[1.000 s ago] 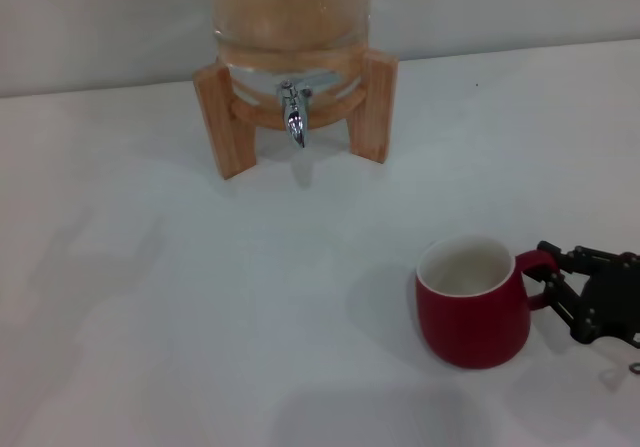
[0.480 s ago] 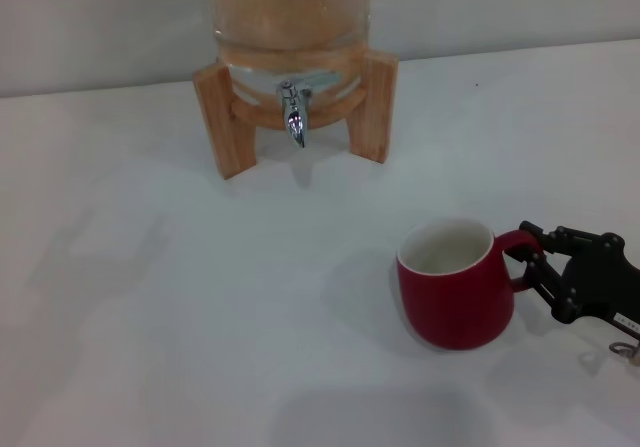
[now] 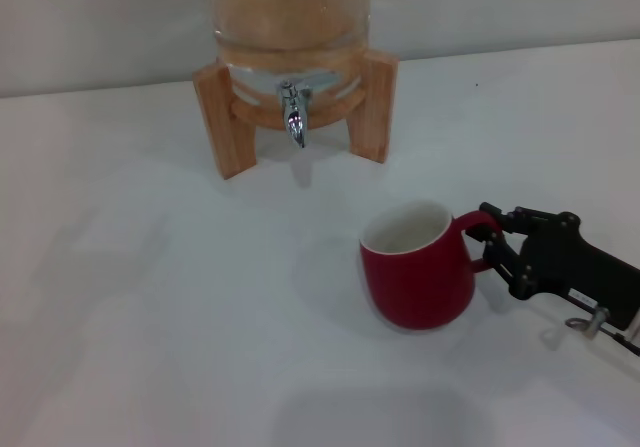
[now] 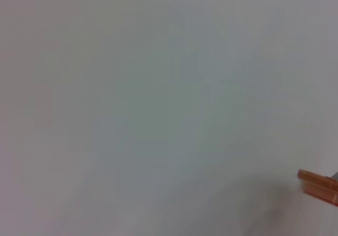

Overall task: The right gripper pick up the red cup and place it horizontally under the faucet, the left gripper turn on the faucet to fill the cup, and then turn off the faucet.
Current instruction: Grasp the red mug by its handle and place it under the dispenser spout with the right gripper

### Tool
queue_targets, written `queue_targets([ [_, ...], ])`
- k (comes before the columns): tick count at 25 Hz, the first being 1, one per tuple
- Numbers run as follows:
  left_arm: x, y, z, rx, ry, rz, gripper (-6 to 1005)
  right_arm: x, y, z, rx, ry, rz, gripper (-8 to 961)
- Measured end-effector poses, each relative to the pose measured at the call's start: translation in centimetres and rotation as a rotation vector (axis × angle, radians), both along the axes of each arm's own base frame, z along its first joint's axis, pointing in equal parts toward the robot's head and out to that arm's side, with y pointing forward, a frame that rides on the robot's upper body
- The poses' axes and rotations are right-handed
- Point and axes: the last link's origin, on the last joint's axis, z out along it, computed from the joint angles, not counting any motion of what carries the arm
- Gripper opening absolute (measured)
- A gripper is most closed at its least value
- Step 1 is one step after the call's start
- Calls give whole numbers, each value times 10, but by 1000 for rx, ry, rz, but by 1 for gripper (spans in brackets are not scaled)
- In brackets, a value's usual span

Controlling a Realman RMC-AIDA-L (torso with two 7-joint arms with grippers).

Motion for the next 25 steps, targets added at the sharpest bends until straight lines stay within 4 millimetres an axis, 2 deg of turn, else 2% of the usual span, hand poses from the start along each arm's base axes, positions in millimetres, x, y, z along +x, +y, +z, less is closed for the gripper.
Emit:
queue_targets([
  [10,2,1,-2,-6,-4,-8,799,-10,15,-9,5,-48,31,161],
  [25,4,2,-4,-15,-10,-23,799,-30,44,-21,6,-32,7,160],
])
